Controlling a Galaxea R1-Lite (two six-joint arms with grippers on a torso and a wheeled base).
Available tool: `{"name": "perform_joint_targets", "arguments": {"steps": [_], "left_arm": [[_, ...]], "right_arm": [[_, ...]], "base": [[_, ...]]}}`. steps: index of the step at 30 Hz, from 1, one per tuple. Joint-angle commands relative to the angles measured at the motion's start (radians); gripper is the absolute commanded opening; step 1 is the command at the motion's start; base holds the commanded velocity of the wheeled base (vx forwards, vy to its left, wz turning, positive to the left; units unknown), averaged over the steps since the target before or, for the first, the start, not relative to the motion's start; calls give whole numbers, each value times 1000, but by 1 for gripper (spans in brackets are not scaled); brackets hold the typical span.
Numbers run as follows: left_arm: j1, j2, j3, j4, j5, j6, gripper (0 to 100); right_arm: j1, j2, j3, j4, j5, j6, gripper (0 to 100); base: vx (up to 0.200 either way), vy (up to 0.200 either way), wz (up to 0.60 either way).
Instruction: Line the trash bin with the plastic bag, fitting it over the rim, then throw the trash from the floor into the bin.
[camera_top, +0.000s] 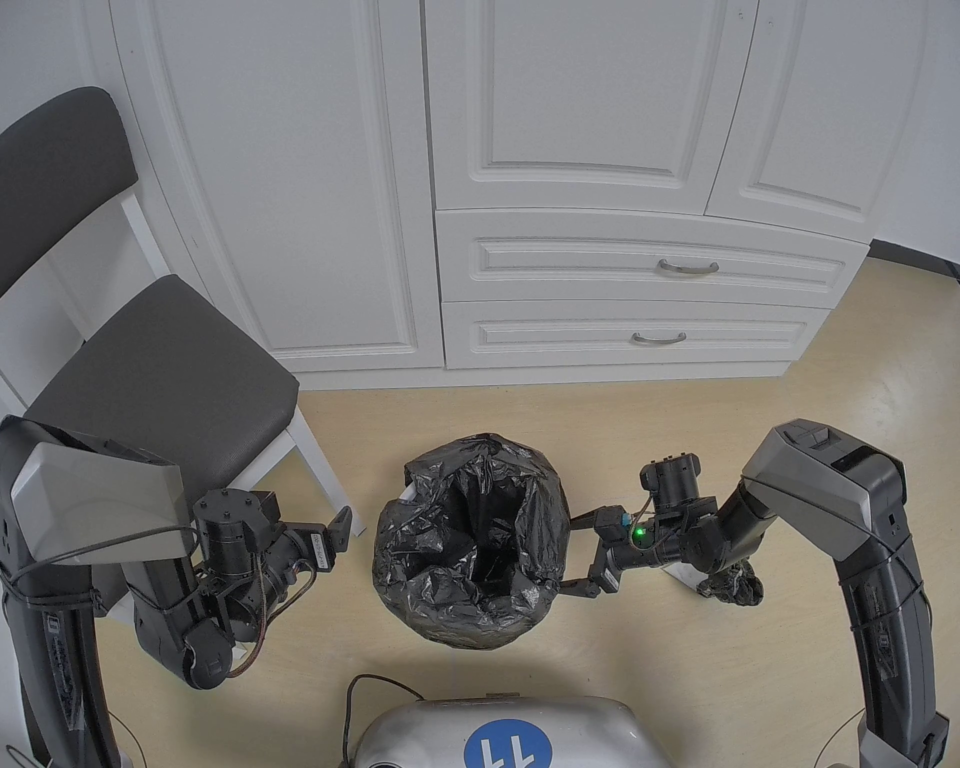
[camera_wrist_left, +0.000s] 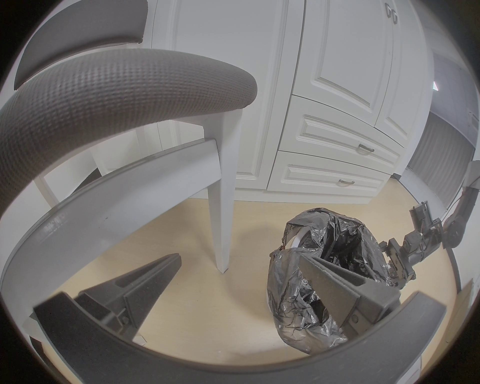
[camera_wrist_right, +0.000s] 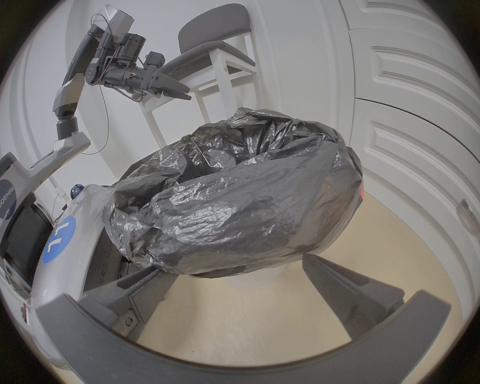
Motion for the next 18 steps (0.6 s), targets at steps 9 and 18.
{"name": "perform_joint_targets", "arguments": {"steps": [9, 18], "left_arm": [[3, -2, 1, -1, 1, 0, 100], [4, -1, 5, -1, 1, 0, 100]], "right_arm": [[11, 5, 6, -2, 0, 4, 0], [-19, 11, -28, 1, 0, 15, 0]], "base": [[0, 0, 0], [0, 0, 0]]}}
